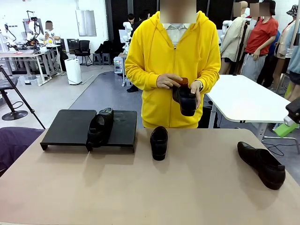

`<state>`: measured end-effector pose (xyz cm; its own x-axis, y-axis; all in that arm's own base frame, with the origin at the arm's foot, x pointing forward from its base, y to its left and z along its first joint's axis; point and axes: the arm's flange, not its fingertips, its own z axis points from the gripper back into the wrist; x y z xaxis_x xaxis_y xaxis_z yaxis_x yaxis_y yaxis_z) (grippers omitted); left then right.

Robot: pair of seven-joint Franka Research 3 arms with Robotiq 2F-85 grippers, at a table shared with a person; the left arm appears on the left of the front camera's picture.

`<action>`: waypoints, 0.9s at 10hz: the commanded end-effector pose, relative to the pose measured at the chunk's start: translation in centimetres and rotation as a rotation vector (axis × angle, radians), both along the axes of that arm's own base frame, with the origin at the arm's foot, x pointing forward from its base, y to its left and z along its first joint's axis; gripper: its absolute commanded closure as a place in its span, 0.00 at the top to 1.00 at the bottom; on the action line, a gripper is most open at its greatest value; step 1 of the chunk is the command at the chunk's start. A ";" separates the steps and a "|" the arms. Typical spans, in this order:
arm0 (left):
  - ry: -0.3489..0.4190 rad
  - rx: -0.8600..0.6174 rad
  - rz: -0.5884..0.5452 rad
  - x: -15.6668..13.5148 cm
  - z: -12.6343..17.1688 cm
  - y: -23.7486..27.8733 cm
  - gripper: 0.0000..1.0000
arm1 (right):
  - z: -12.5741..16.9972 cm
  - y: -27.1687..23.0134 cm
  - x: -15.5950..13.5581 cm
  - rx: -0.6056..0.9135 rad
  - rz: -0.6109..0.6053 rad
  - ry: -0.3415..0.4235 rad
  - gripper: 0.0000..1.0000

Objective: Organize the shoes by placing them on the stand.
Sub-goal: Place the Shoe from the middle of the table onto the Shoes Stand, then pick up one Shoe and place it in the middle of the table.

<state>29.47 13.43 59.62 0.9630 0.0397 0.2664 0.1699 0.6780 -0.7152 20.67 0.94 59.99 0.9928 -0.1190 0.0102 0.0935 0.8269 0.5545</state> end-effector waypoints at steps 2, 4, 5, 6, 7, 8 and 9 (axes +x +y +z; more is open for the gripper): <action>-0.006 0.056 0.009 -0.3 2.1 -0.4 1.00 | 0.4 0.0 0.0 0.023 0.024 -0.010 1.00; -0.006 0.056 0.009 -0.3 2.1 -0.4 1.00 | 0.4 0.0 0.0 0.023 0.024 -0.010 1.00; -0.006 0.056 0.009 -0.3 2.1 -0.4 1.00 | 0.4 0.0 0.0 0.023 0.024 -0.010 1.00; -0.006 0.056 0.009 -0.3 2.1 -0.4 1.00 | 0.4 0.0 0.0 0.023 0.024 -0.010 1.00; -0.006 0.056 0.009 -0.3 2.1 -0.4 1.00 | 0.4 0.0 0.0 0.023 0.024 -0.010 1.00; -0.006 0.056 0.009 -0.3 2.1 -0.4 1.00 | 0.4 0.0 0.0 0.023 0.024 -0.010 1.00; -0.006 0.056 0.009 -0.3 2.1 -0.4 1.00 | 0.4 0.0 0.0 0.023 0.024 -0.010 1.00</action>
<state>29.43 13.16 61.81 0.9588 0.0342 0.2821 0.1721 0.7201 -0.6722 20.67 0.94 59.99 0.9929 -0.1187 0.0103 0.0931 0.8270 0.5545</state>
